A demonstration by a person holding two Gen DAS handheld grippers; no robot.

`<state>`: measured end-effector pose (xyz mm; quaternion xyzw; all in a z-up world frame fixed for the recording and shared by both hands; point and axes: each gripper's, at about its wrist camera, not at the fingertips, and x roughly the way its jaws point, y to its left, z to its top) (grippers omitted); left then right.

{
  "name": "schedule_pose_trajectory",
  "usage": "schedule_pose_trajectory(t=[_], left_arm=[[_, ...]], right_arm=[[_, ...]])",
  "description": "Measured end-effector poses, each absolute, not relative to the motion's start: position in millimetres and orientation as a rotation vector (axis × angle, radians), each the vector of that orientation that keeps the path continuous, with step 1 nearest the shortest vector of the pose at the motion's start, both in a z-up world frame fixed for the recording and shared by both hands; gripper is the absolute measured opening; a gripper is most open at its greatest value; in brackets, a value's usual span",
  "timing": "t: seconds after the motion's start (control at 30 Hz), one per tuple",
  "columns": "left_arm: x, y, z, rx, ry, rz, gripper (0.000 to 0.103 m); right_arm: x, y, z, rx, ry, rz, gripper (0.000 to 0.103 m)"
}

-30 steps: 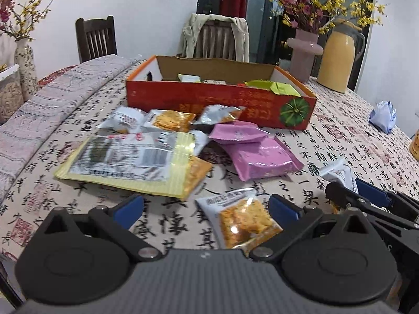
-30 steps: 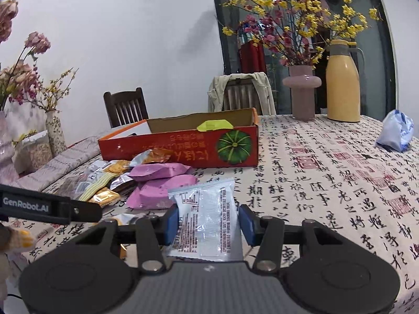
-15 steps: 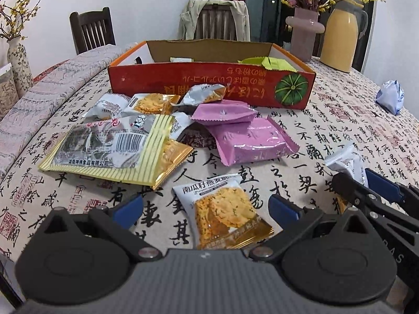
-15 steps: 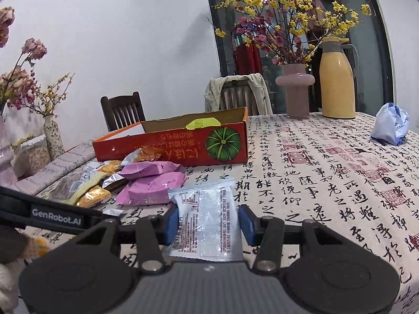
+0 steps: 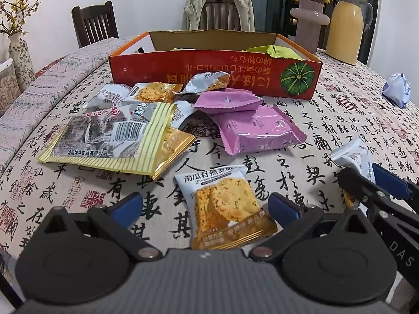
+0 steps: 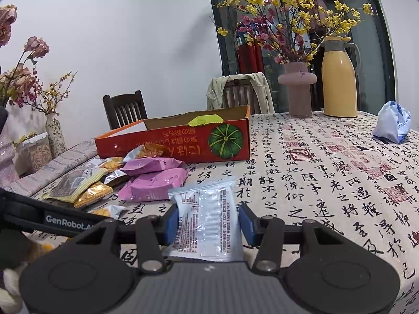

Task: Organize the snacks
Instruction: 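Grasp a white packet with right gripper while left grasps a cookie packet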

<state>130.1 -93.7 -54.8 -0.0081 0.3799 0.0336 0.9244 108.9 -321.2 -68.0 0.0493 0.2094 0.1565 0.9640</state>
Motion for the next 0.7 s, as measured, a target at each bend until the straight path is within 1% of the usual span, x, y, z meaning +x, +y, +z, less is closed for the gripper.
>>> schedule_pose_trajectory(t=[0.33, 0.37, 0.4, 0.43, 0.47, 0.53, 0.63, 0.7], left_arm=[[131, -98, -55, -0.003, 0.782, 0.047, 0.102], [131, -98, -54, -0.002, 0.780, 0.047, 0.099], [130, -99, -53, -0.002, 0.775, 0.046, 0.093], [129, -99, -52, -0.002, 0.772, 0.045, 0.084], [129, -99, -50, -0.002, 0.766, 0.045, 0.078], [127, -99, -48, -0.005, 0.756, 0.038, 0.052], [125, -100, -46, 0.000, 0.744, 0.027, 0.043], [124, -100, -45, 0.007, 0.734, 0.024, 0.042]], right_arm=[[109, -322, -69, 0.099, 0.427, 0.317, 0.048], [109, -322, -69, 0.100, 0.427, 0.317, 0.048], [109, -322, -69, 0.100, 0.428, 0.316, 0.048], [109, -322, -69, 0.100, 0.428, 0.316, 0.048], [109, -321, -69, 0.099, 0.428, 0.317, 0.048], [109, -321, -70, 0.097, 0.429, 0.320, 0.048], [109, -320, -70, 0.091, 0.431, 0.323, 0.048], [109, -320, -70, 0.088, 0.430, 0.323, 0.048]])
